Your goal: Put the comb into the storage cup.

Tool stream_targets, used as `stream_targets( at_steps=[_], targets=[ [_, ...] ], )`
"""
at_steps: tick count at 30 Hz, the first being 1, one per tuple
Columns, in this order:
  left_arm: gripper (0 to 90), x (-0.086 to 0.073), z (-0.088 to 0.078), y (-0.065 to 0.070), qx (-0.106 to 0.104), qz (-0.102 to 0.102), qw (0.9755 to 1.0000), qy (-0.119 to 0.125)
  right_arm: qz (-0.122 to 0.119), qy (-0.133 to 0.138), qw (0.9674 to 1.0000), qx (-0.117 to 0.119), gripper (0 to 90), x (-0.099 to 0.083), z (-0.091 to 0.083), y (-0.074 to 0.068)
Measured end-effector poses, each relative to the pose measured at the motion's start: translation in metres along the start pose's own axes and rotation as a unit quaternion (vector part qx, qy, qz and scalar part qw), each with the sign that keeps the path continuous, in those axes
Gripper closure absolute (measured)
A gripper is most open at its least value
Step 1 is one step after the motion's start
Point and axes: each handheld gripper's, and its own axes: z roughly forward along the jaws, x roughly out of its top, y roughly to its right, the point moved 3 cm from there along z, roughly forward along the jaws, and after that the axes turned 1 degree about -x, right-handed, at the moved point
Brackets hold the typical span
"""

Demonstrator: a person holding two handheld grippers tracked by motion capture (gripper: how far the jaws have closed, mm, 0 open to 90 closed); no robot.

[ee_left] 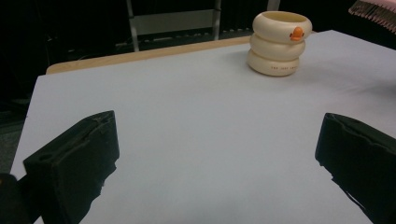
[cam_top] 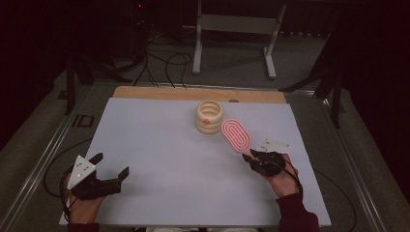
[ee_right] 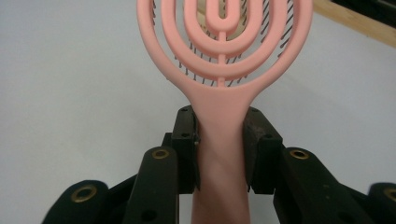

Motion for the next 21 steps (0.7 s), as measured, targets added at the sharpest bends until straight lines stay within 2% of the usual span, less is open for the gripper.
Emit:
stream_targets(
  at_steps=[21],
  targets=[
    [0.2,0.017,0.012,0.011,-0.02,0.012,0.9997,-0.004,-0.013,0.028,0.9995,0.002,69.8,0.015,0.005,-0.01]
  ],
)
